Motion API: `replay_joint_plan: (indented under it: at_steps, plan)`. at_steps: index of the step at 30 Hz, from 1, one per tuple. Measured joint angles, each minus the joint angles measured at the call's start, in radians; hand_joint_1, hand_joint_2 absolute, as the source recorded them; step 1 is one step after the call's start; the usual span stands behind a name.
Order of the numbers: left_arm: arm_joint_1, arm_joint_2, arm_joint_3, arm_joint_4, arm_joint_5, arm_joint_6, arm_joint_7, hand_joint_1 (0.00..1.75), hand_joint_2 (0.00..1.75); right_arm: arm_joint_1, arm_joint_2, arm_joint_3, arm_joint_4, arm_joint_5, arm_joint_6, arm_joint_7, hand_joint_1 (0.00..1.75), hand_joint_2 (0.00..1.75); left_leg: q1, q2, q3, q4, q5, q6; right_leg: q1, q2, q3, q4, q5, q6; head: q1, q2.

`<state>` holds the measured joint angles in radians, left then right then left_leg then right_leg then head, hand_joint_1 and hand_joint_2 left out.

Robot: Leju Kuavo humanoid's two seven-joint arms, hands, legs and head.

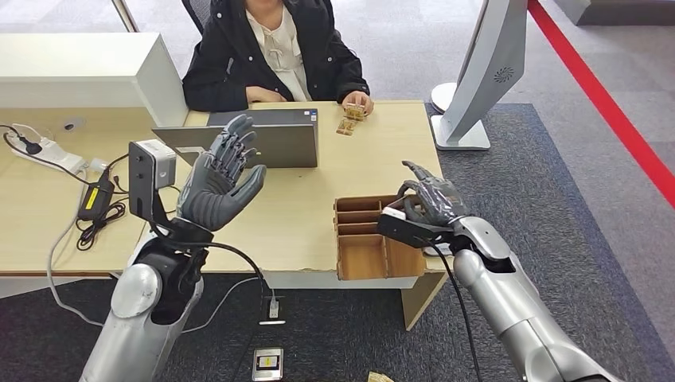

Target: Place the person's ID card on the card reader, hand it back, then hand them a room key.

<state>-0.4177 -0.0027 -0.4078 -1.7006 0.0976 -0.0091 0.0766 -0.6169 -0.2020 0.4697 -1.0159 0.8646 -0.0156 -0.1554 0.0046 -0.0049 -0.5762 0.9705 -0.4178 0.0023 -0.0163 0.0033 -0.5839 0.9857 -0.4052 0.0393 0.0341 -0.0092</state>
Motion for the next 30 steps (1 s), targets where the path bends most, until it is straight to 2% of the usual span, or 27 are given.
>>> replay_joint_plan:
  at_steps: [7,10,17,22,30]
  plan:
    - [0.022,0.009,0.009,-0.028,-0.005,0.002,0.013,0.0,1.75,-0.013,0.013,0.0,-0.003,-0.003,-0.019,-0.005,1.75,1.75,0.0,0.0,0.0,0.0,0.0,0.0,0.0,0.0,0.0,0.0,0.0,0.0,0.0,0.0]
    - [0.025,0.012,0.012,-0.034,-0.008,0.004,0.012,0.0,1.75,-0.028,0.018,-0.002,0.0,-0.018,-0.068,-0.022,1.75,1.75,0.0,0.0,0.0,0.0,0.0,0.0,0.0,0.0,0.0,0.0,0.0,0.0,0.0,0.0]
    - [0.024,0.011,0.012,-0.033,-0.019,0.009,-0.018,0.0,1.75,-0.192,0.02,-0.025,0.064,-0.057,-0.176,-0.067,1.75,1.75,0.0,0.0,0.0,0.0,0.001,0.0,0.0,0.0,0.0,0.0,0.0,0.0,0.0,0.0]
    - [0.018,0.008,0.011,-0.033,-0.02,0.01,-0.023,0.0,1.75,-0.26,0.021,-0.029,0.119,-0.074,-0.19,-0.069,1.75,1.75,0.0,0.0,0.0,0.0,0.0,0.0,0.0,0.0,0.0,0.0,0.0,0.0,0.0,0.0]
    - [0.017,0.006,0.009,-0.033,-0.022,0.022,-0.023,0.0,1.75,-0.27,0.023,-0.029,0.171,-0.098,-0.197,-0.054,1.75,1.75,0.0,0.0,0.0,0.0,0.0,0.0,0.0,0.0,-0.001,0.0,0.0,0.0,0.0,0.0]
